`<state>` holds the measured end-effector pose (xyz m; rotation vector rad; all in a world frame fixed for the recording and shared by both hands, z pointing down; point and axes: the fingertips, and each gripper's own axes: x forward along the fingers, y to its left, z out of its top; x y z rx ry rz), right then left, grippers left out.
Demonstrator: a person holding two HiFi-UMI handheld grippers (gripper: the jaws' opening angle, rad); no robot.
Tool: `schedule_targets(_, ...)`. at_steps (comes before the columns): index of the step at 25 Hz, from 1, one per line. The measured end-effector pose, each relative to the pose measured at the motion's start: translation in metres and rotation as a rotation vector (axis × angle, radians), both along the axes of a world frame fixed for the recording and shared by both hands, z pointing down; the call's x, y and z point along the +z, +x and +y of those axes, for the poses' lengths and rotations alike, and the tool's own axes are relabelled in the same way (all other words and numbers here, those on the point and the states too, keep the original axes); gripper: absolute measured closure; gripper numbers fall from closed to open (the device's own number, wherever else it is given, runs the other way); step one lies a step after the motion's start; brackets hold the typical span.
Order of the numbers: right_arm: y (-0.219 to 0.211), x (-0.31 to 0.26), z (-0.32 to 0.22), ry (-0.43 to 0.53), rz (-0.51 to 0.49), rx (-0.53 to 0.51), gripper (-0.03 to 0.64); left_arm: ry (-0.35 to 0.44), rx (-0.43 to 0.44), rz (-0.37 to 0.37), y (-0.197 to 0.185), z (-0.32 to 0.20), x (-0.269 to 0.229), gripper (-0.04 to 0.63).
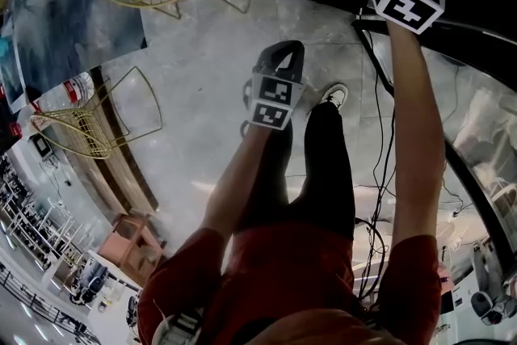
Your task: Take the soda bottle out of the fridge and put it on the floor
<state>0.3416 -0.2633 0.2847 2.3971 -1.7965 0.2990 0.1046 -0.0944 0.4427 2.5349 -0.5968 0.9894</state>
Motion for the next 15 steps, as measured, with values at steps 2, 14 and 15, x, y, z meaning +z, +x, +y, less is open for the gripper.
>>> schedule_targets(2,0.000,0.003,-0.004,-0.004,-0.013,-0.003,0.235,-0.003,-0.001,-0.002,-0.001,0.002,0.002,0.595)
schedule_targets(14,0.005,0.011,-0.011,-0.026,-0.024,-0.015,0.299,-0.006,-0.024,0.006,-0.007,0.002,0.003,0.595)
schedule_targets(15,0.005,0.012,-0.011,-0.024,-0.027,-0.015,0.308,-0.006,-0.023,0.006,-0.007,0.002,0.004,0.595)
